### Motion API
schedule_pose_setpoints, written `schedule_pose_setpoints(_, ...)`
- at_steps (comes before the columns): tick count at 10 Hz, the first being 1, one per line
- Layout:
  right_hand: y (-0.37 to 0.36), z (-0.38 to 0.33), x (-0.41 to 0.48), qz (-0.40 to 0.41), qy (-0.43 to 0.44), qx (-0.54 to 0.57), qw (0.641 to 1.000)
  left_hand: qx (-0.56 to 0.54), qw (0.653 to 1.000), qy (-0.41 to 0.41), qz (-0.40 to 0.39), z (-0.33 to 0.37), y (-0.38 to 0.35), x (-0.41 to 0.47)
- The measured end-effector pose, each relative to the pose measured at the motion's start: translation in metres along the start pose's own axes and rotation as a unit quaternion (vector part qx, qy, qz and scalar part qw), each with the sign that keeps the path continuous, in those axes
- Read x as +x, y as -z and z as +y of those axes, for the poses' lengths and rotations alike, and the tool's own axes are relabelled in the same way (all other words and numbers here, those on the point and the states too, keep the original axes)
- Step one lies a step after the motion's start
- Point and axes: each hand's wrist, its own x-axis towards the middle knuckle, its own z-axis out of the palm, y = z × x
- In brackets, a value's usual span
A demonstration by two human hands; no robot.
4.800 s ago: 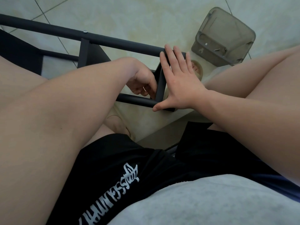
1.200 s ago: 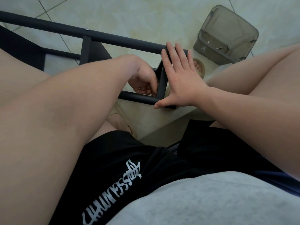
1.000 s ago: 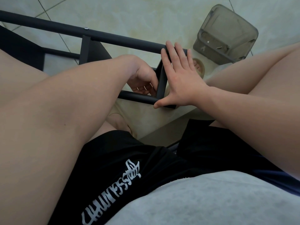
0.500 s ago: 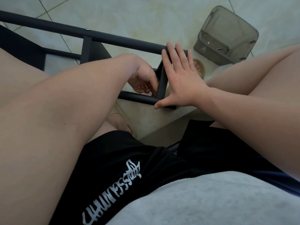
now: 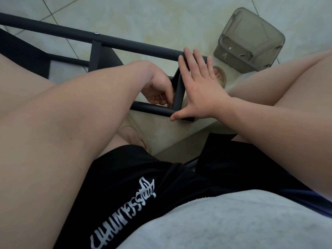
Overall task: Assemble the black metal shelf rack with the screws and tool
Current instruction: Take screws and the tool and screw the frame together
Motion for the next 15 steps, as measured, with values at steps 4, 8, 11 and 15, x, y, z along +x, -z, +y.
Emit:
schedule_pose_setpoints(4,-0.0002,-0.0001,0.0003,-0.002,0.000,0.001,1.000,0.003,1.000,0.002,0.007,-0.0004,-0.0042,0.0031)
schedule_pose_setpoints(8,-0.0002,0.0003,0.0003,0.000,0.002,-0.002,1.000,-0.010,1.000,-0.007,0.008,-0.0038,-0.0008,0.0041)
schedule_pose_setpoints(11,-0.0019,0.0002,0.0007,0.000,0.001,-0.004,1.000,0.005,1.000,-0.007,-0.012,-0.0005,-0.0027,0.0050)
schedule_pose_setpoints(15,-0.0019,0.0005,0.0009,0.001,0.002,-0.002,1.000,-0.012,1.000,-0.022,0.010,-0.0002,-0.0005,0.0026)
